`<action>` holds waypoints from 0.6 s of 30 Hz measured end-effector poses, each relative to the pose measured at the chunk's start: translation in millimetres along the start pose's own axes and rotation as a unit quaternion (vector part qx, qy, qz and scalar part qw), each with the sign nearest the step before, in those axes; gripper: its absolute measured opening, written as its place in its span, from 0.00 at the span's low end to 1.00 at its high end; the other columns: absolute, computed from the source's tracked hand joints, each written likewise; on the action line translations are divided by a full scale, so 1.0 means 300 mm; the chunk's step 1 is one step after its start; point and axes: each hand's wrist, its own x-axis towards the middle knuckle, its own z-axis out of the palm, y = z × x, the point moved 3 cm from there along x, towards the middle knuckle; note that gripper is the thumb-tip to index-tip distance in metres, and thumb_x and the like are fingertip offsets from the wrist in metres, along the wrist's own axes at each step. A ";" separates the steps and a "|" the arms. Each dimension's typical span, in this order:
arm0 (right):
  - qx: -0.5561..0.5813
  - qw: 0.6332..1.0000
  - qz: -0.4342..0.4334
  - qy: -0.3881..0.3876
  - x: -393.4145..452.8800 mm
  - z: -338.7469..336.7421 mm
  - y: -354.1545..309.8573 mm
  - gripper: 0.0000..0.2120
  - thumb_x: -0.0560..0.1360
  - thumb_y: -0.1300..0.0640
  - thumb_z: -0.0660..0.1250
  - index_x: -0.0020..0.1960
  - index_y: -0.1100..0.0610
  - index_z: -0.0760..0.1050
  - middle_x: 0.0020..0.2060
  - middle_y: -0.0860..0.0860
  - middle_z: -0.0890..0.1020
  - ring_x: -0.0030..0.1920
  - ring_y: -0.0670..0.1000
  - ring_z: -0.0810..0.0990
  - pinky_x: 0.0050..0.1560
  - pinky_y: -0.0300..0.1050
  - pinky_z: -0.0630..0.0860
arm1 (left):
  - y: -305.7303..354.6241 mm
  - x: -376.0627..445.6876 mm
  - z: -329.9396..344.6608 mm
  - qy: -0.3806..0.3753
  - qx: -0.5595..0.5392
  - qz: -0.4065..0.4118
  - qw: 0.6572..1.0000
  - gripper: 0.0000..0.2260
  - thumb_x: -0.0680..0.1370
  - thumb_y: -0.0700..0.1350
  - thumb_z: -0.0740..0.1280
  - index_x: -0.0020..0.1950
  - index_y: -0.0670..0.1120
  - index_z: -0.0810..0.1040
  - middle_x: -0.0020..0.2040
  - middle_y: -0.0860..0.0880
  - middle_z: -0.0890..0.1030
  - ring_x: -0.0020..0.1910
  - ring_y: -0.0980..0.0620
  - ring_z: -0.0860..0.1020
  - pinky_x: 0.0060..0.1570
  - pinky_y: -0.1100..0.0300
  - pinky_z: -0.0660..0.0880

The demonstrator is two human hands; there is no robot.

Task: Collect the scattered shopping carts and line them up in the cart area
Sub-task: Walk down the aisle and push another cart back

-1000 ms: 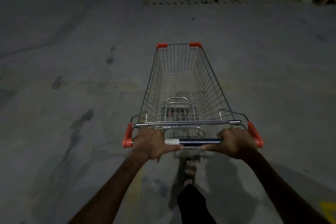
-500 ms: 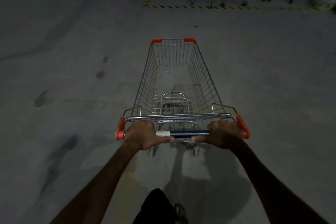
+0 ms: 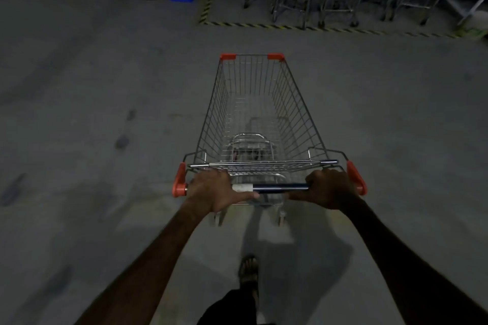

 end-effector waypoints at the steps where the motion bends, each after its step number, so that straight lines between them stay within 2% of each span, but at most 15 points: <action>1: 0.003 1.000 0.006 -0.007 0.085 -0.017 0.023 0.47 0.55 0.08 0.45 0.36 0.48 0.77 0.39 0.47 0.86 0.45 0.51 0.85 0.49 0.46 0.77 | -0.013 0.088 -0.018 -0.001 0.001 0.002 1.000 0.47 0.61 0.90 0.50 0.42 0.49 0.83 0.44 0.47 0.86 0.46 0.46 0.84 0.43 0.55 0.74; 3: 0.006 0.999 0.015 -0.029 0.239 -0.051 0.068 0.44 0.57 0.08 0.47 0.36 0.47 0.75 0.42 0.47 0.86 0.46 0.51 0.84 0.51 0.48 0.77 | -0.039 0.258 -0.054 -0.005 0.003 0.002 1.000 0.48 0.61 0.90 0.50 0.43 0.48 0.82 0.44 0.47 0.86 0.46 0.45 0.85 0.43 0.55 0.73; 5: 0.010 0.998 0.022 -0.051 0.384 -0.076 0.114 0.44 0.58 0.08 0.48 0.39 0.46 0.78 0.43 0.46 0.86 0.45 0.50 0.84 0.51 0.48 0.77 | -0.066 0.414 -0.086 -0.022 -0.005 -0.002 1.000 0.46 0.61 0.90 0.51 0.42 0.49 0.80 0.43 0.47 0.85 0.46 0.46 0.84 0.42 0.56 0.72; 9: 0.000 0.998 0.019 -0.056 0.687 -0.123 0.215 0.47 0.59 0.09 0.46 0.44 0.47 0.81 0.42 0.45 0.84 0.43 0.48 0.83 0.50 0.46 0.79 | -0.113 0.725 -0.148 -0.052 -0.020 0.007 0.998 0.38 0.63 0.88 0.53 0.36 0.52 0.71 0.39 0.52 0.79 0.40 0.50 0.80 0.41 0.57 0.69; 12: -0.006 0.999 0.011 -0.034 0.923 -0.167 0.294 0.47 0.60 0.09 0.47 0.45 0.47 0.82 0.41 0.45 0.85 0.43 0.47 0.84 0.47 0.45 0.76 | -0.149 0.975 -0.184 -0.041 -0.021 0.001 0.999 0.38 0.63 0.88 0.54 0.36 0.52 0.72 0.42 0.50 0.84 0.43 0.48 0.82 0.41 0.58 0.69; 15: -0.012 1.000 0.010 0.002 1.179 -0.217 0.379 0.51 0.57 0.08 0.43 0.44 0.47 0.83 0.43 0.46 0.86 0.46 0.49 0.85 0.50 0.47 0.78 | -0.185 1.238 -0.223 -0.030 -0.022 -0.002 0.999 0.37 0.63 0.88 0.55 0.35 0.53 0.70 0.44 0.49 0.86 0.46 0.48 0.84 0.43 0.58 0.69; 18: -0.009 1.000 0.007 0.009 1.429 -0.273 0.451 0.54 0.54 0.07 0.40 0.45 0.47 0.83 0.44 0.46 0.87 0.49 0.50 0.86 0.53 0.47 0.78 | -0.222 1.491 -0.270 -0.028 -0.005 -0.007 1.000 0.40 0.63 0.88 0.54 0.39 0.52 0.76 0.43 0.49 0.85 0.43 0.48 0.83 0.42 0.57 0.69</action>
